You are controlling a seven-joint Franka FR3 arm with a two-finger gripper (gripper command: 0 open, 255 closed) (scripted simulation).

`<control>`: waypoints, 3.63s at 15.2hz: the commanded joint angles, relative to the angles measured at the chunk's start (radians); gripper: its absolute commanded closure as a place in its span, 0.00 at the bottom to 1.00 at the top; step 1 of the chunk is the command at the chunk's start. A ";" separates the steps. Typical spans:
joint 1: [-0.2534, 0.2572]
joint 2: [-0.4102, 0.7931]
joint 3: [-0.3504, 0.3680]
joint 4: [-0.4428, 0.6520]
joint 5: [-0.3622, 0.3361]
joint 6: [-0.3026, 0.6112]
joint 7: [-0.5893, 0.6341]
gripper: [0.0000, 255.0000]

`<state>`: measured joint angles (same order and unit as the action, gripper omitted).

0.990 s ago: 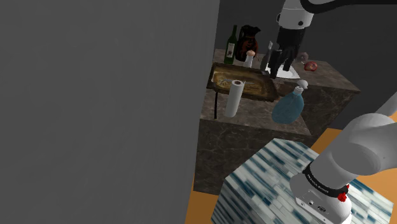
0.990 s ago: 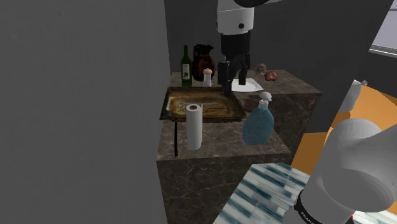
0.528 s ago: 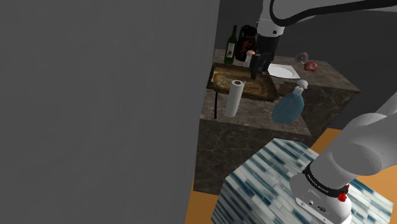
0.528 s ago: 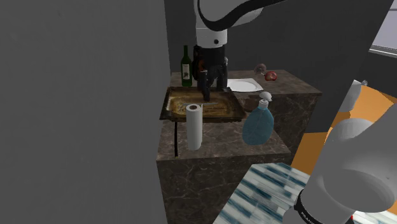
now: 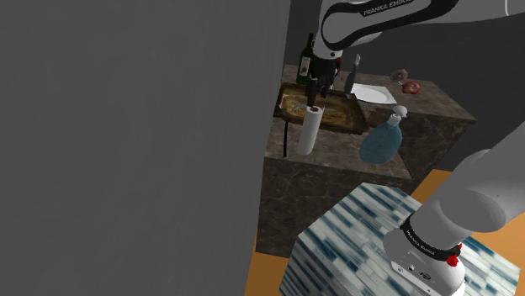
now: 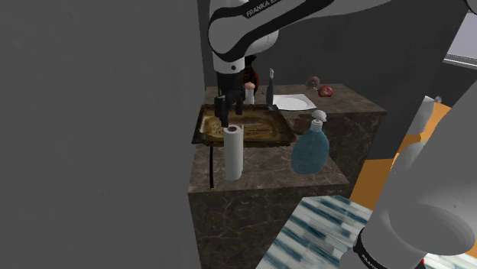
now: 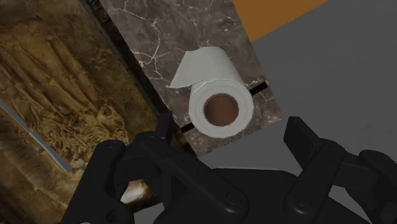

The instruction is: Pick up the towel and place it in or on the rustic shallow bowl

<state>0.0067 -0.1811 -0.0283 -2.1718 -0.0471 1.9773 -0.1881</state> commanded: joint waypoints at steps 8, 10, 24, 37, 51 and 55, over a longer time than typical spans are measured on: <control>0.003 0.108 -0.003 -0.005 0.009 0.126 -0.030 0.00; 0.003 0.116 -0.003 -0.018 0.009 0.147 -0.030 0.00; 0.003 0.116 -0.003 -0.018 0.009 0.147 -0.030 1.00; 0.004 0.072 -0.003 0.071 0.010 0.014 -0.033 1.00; -0.006 0.042 -0.015 0.220 0.009 -0.164 -0.061 1.00; -0.048 0.034 -0.069 0.235 0.001 -0.184 -0.155 1.00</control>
<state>-0.0287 -0.1470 -0.0816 -1.9426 -0.0435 1.7980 -0.3146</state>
